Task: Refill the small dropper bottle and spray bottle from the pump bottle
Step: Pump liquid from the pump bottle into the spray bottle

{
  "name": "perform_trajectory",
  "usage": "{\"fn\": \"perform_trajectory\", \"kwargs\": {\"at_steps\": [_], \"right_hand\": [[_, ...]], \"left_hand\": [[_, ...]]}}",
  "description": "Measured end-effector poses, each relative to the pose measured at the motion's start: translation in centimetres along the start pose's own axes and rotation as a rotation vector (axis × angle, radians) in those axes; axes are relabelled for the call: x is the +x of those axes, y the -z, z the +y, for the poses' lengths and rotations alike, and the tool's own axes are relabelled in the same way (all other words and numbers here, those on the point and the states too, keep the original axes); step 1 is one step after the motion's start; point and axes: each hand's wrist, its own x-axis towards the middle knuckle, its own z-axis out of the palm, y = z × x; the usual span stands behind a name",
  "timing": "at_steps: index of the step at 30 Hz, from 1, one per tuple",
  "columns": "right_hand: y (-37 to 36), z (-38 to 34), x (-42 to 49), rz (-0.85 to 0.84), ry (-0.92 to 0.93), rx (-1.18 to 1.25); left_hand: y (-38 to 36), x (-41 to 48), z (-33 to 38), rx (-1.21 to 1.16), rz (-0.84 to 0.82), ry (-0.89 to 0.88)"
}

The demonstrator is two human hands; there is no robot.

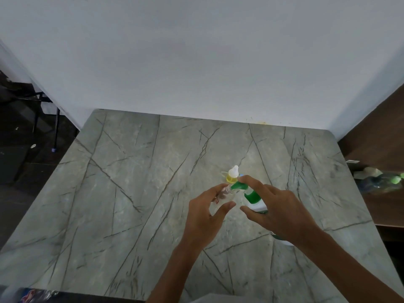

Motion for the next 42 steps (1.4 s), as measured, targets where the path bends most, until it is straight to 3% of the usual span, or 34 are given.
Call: {"fn": "perform_trajectory", "kwargs": {"at_steps": [42], "right_hand": [[1.5, -0.4, 1.4, -0.094, 0.156, -0.088]], "left_hand": [[0.4, -0.4, 0.4, -0.101, 0.093, 0.014]]}}
